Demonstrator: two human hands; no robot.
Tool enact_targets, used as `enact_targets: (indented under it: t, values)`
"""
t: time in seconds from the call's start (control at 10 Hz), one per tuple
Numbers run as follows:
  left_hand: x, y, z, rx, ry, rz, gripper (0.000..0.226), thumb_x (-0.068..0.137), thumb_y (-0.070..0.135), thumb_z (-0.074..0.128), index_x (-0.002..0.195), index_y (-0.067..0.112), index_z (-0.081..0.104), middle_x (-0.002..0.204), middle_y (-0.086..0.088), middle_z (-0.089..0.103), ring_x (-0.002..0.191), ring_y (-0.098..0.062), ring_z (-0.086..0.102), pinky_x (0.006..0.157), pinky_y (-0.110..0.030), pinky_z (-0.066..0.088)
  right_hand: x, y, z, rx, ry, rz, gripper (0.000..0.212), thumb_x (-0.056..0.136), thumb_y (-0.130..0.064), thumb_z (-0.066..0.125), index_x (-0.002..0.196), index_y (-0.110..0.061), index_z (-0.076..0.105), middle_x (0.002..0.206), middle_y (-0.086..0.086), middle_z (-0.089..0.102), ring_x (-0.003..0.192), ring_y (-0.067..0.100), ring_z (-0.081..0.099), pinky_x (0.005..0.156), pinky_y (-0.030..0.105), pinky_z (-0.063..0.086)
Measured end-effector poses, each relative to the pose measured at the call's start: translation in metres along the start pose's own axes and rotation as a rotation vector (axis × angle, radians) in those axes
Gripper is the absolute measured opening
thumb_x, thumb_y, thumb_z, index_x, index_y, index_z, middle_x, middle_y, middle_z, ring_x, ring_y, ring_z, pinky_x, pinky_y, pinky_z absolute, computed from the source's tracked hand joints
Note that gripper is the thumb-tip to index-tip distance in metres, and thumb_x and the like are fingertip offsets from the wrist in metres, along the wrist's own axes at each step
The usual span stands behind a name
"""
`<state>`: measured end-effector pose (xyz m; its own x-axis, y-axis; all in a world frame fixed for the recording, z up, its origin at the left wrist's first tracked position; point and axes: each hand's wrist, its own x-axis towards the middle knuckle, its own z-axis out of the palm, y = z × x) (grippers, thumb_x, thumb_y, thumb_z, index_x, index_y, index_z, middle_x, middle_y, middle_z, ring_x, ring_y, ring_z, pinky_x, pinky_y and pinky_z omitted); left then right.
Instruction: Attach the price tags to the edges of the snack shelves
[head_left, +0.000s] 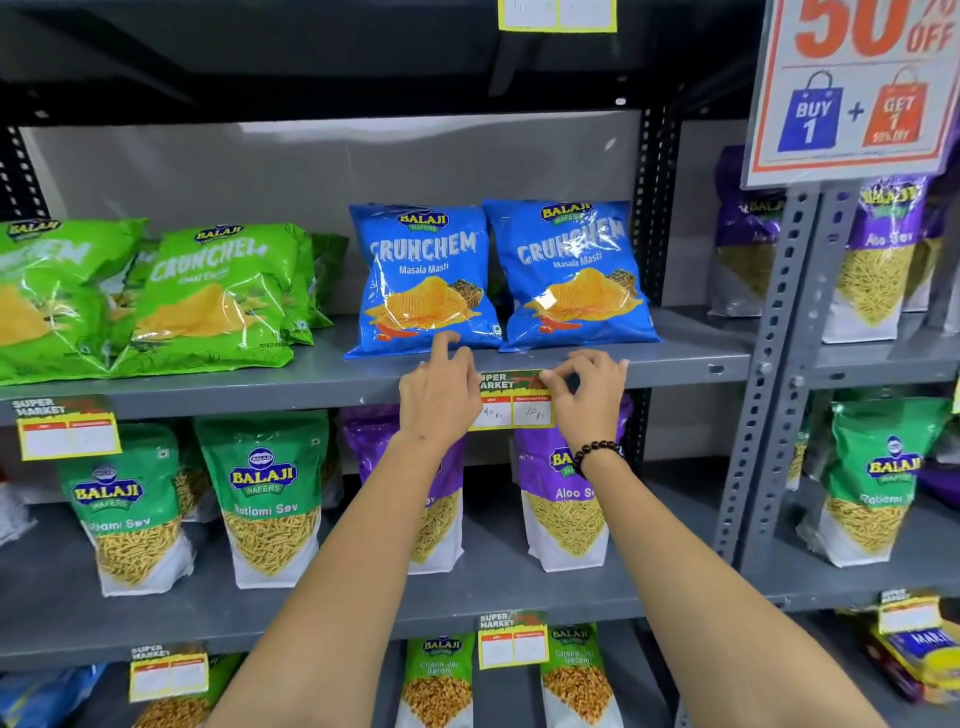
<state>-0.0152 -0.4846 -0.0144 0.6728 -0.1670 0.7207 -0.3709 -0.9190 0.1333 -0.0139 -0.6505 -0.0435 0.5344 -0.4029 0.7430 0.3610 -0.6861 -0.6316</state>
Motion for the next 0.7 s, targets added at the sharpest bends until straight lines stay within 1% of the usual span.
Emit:
enact_targets:
  t: [0.1,0.2,0.3,0.4,0.5,0.6,0.7]
  values:
    - [0.002,0.002,-0.002,-0.006,0.002,-0.007,0.015,0.091,0.022,0.051,0.091,0.008,0.057,0.136,-0.004,0.045,0.067,-0.031,0.061,0.054,-0.032,0.038,0.0,0.0,0.002,-0.012,0.011,0.001,0.018,0.08,-0.017,0.07,0.069,-0.005,0.064,0.092,0.008,0.058,0.101,0.026,0.052,0.116,0.049,0.005]
    - [0.002,0.003,-0.002,0.0,-0.009,-0.023,0.015,0.09,0.023,0.051,0.09,0.009,0.056,0.135,-0.004,0.045,0.067,-0.032,0.061,0.054,-0.033,0.039,0.0,-0.003,0.001,-0.03,0.015,0.007,0.017,0.078,-0.018,0.071,0.074,-0.005,0.061,0.088,0.007,0.057,0.097,0.027,0.053,0.116,0.05,0.007]
    - [0.004,0.003,-0.001,-0.017,-0.015,-0.069,0.023,0.085,0.031,0.056,0.092,0.01,0.054,0.132,-0.006,0.046,0.068,-0.033,0.062,0.058,-0.033,0.038,0.003,-0.006,-0.001,-0.035,0.013,0.038,0.033,0.073,-0.024,0.076,0.09,-0.006,0.054,0.09,0.005,0.055,0.096,0.028,0.051,0.116,0.051,0.014]
    - [0.011,0.005,0.001,0.038,-0.038,-0.108,0.05,0.08,0.054,0.059,0.103,0.01,0.049,0.129,-0.007,0.045,0.072,-0.032,0.063,0.06,-0.035,0.043,0.003,-0.012,-0.001,-0.092,-0.028,0.042,0.056,0.068,-0.04,0.078,0.104,-0.006,0.052,0.101,0.01,0.059,0.103,0.027,0.049,0.114,0.054,0.02]
    - [0.017,0.007,0.008,0.098,-0.043,-0.092,0.058,0.079,0.056,0.06,0.111,0.009,0.046,0.129,-0.008,0.046,0.072,-0.03,0.064,0.058,-0.033,0.042,0.005,-0.012,0.002,-0.203,-0.063,0.011,0.061,0.071,-0.048,0.073,0.11,-0.007,0.051,0.107,0.011,0.06,0.109,0.029,0.05,0.115,0.055,0.015]
    - [0.02,0.008,0.007,0.09,-0.081,-0.087,0.069,0.08,0.056,0.06,0.126,0.01,0.037,0.14,-0.009,0.039,0.089,-0.032,0.065,0.067,-0.036,0.046,0.004,-0.018,-0.002,-0.268,-0.119,-0.006,0.065,0.076,-0.049,0.068,0.122,-0.008,0.044,0.121,0.012,0.056,0.122,0.031,0.044,0.117,0.054,0.008]
    - [0.022,0.005,0.007,0.044,-0.023,-0.017,0.083,0.087,0.055,0.049,0.144,0.009,0.012,0.157,-0.013,0.012,0.138,-0.031,0.03,0.112,-0.045,0.029,0.009,-0.026,-0.003,-0.313,-0.139,-0.124,0.07,0.086,-0.049,0.054,0.137,-0.007,0.03,0.146,0.015,0.036,0.141,0.029,0.021,0.118,0.052,0.002]
